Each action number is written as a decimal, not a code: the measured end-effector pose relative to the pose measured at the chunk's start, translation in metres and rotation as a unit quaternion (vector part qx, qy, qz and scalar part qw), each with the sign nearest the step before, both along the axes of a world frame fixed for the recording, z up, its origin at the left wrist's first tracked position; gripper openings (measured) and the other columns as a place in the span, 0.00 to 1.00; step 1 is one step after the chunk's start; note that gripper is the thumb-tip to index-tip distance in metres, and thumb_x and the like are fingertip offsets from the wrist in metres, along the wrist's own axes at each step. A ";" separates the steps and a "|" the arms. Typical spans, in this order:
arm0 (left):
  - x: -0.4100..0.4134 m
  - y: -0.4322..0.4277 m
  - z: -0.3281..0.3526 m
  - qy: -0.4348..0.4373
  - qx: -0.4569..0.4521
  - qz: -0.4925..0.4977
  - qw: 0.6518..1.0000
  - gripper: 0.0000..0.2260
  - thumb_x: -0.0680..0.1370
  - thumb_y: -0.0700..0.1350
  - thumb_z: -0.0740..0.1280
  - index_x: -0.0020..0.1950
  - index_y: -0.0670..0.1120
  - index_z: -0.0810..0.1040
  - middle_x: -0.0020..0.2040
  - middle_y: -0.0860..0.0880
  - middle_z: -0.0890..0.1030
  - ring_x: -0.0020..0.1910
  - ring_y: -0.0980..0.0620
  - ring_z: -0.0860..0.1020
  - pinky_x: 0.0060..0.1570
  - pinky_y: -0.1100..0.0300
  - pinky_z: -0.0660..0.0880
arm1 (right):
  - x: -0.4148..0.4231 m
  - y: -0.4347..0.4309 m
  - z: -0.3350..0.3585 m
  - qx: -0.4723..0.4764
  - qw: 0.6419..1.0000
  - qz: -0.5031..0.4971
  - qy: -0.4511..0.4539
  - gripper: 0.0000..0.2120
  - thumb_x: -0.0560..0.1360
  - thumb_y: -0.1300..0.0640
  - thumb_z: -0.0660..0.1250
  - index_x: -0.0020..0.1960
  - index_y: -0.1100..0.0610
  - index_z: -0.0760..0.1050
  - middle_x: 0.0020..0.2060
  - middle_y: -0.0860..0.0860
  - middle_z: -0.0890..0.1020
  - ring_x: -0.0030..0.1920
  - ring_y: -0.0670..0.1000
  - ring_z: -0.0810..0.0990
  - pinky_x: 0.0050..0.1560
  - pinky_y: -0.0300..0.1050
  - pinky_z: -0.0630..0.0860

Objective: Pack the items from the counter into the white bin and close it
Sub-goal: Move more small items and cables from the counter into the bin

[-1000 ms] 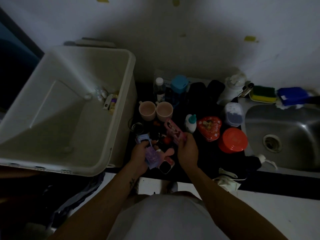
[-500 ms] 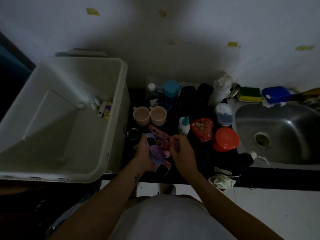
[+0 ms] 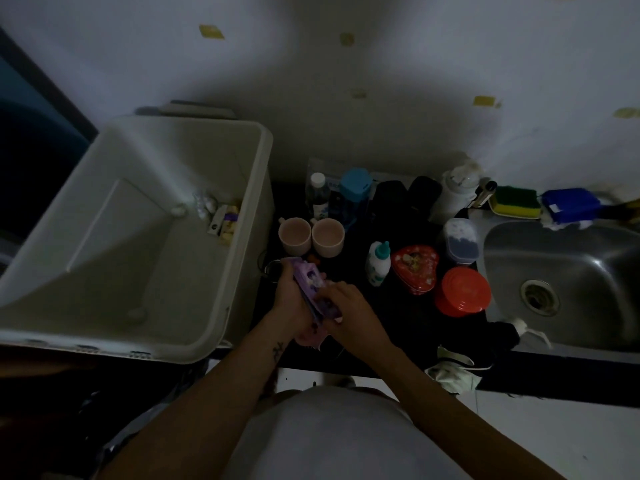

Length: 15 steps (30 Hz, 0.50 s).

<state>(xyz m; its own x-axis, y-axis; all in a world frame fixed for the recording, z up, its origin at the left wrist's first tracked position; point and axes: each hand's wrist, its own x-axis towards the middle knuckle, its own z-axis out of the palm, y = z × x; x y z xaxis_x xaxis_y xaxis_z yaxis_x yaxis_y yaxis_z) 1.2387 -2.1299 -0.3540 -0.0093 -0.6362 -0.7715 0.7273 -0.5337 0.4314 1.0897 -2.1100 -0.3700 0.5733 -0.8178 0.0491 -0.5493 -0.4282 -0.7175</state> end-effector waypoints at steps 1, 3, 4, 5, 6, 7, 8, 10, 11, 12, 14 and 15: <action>0.000 0.000 -0.001 -0.006 -0.007 0.004 1.000 0.25 0.80 0.66 0.48 0.47 0.48 0.73 0.45 0.47 0.78 0.42 0.48 0.78 0.46 0.52 0.76 | 0.000 -0.001 -0.001 0.000 1.000 0.003 0.003 0.17 0.71 0.61 0.70 0.60 0.54 0.76 0.54 0.50 0.75 0.53 0.51 0.71 0.51 0.45 0.72; 0.004 0.001 -0.005 -0.019 -0.009 0.002 1.000 0.25 0.80 0.66 0.48 0.47 0.48 0.73 0.45 0.47 0.78 0.42 0.47 0.79 0.47 0.51 0.76 | 0.001 -0.002 -0.001 -0.001 1.000 0.012 0.004 0.17 0.70 0.60 0.70 0.59 0.53 0.75 0.54 0.50 0.74 0.53 0.50 0.70 0.51 0.44 0.71; 0.005 0.002 -0.003 -0.030 -0.010 0.008 0.999 0.25 0.80 0.66 0.48 0.48 0.48 0.73 0.46 0.46 0.78 0.42 0.48 0.80 0.46 0.51 0.77 | 0.002 -0.003 -0.001 -0.003 1.000 0.017 0.001 0.17 0.70 0.59 0.70 0.59 0.53 0.76 0.53 0.50 0.74 0.53 0.50 0.70 0.51 0.43 0.71; 0.006 0.002 -0.005 -0.042 -0.016 0.007 0.999 0.25 0.80 0.65 0.48 0.48 0.48 0.73 0.46 0.46 0.79 0.41 0.48 0.81 0.44 0.52 0.77 | 0.002 -0.004 -0.001 -0.004 1.000 0.021 -0.001 0.17 0.70 0.58 0.70 0.59 0.53 0.76 0.53 0.50 0.75 0.53 0.49 0.69 0.50 0.43 0.71; 0.007 0.002 -0.007 -0.052 -0.021 0.002 0.998 0.25 0.80 0.65 0.48 0.48 0.48 0.74 0.45 0.46 0.79 0.40 0.49 0.82 0.42 0.53 0.78 | 0.003 -0.004 -0.001 -0.003 1.000 0.025 -0.002 0.17 0.70 0.57 0.69 0.59 0.53 0.75 0.53 0.50 0.74 0.53 0.48 0.69 0.50 0.42 0.71; 0.007 0.002 -0.008 -0.060 -0.030 -0.004 0.998 0.24 0.81 0.65 0.48 0.47 0.48 0.74 0.45 0.46 0.79 0.39 0.49 0.82 0.41 0.53 0.77 | 0.003 -0.003 -0.001 -0.001 1.000 0.030 -0.003 0.17 0.71 0.54 0.68 0.59 0.53 0.75 0.54 0.50 0.74 0.53 0.47 0.68 0.50 0.40 0.70; 0.007 0.001 -0.007 -0.069 -0.031 -0.006 0.997 0.24 0.81 0.64 0.48 0.47 0.47 0.74 0.44 0.46 0.79 0.39 0.49 0.81 0.41 0.53 0.77 | 0.004 -0.003 -0.001 0.000 0.999 0.035 -0.006 0.19 0.70 0.51 0.66 0.60 0.53 0.75 0.54 0.50 0.74 0.53 0.45 0.66 0.51 0.36 0.68; 0.005 -0.002 -0.008 -0.075 -0.027 -0.010 0.997 0.25 0.81 0.64 0.48 0.49 0.46 0.74 0.44 0.46 0.79 0.41 0.48 0.79 0.43 0.52 0.76 | 0.004 -0.003 -0.002 0.009 0.999 0.039 -0.014 0.23 0.69 0.45 0.64 0.62 0.52 0.74 0.56 0.50 0.73 0.54 0.43 0.64 0.53 0.28 0.63; 0.005 -0.004 -0.008 -0.074 -0.018 -0.009 0.997 0.26 0.82 0.63 0.49 0.51 0.44 0.75 0.44 0.45 0.79 0.42 0.48 0.79 0.44 0.52 0.76 | 0.004 -0.003 -0.004 0.014 0.999 0.040 -0.017 0.25 0.69 0.43 0.65 0.64 0.52 0.73 0.57 0.49 0.73 0.55 0.42 0.64 0.54 0.27 0.63; 0.004 -0.006 -0.007 -0.067 -0.007 -0.003 0.998 0.26 0.82 0.63 0.50 0.53 0.42 0.75 0.45 0.45 0.79 0.43 0.47 0.78 0.44 0.52 0.76 | 0.002 -0.002 -0.005 0.017 0.999 0.040 -0.018 0.27 0.69 0.41 0.67 0.65 0.50 0.72 0.59 0.48 0.72 0.56 0.41 0.63 0.56 0.29 0.64; 0.005 -0.009 -0.009 -0.052 0.006 0.001 0.999 0.26 0.82 0.62 0.51 0.53 0.41 0.76 0.46 0.44 0.79 0.44 0.46 0.78 0.43 0.52 0.76 | 0.001 -0.002 -0.007 0.010 0.999 0.040 -0.018 0.28 0.68 0.40 0.69 0.65 0.48 0.71 0.61 0.47 0.71 0.58 0.40 0.63 0.57 0.36 0.69; 0.004 -0.009 -0.010 -0.043 0.010 -0.006 0.999 0.27 0.81 0.63 0.51 0.52 0.41 0.76 0.45 0.44 0.80 0.43 0.46 0.78 0.43 0.51 0.75 | 0.000 -0.003 -0.007 -0.005 0.999 0.036 -0.016 0.28 0.67 0.40 0.70 0.64 0.48 0.71 0.61 0.47 0.71 0.58 0.41 0.63 0.57 0.38 0.70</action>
<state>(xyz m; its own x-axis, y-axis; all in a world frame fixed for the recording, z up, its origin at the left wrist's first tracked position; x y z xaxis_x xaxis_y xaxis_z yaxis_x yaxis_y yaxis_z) 1.2426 -2.1390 -0.3644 0.0501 -0.6211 -0.7821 0.6822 -0.5507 0.4810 1.0893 -2.1129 -0.3774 0.6288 -0.7738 0.0756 -0.4941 -0.4728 -0.7296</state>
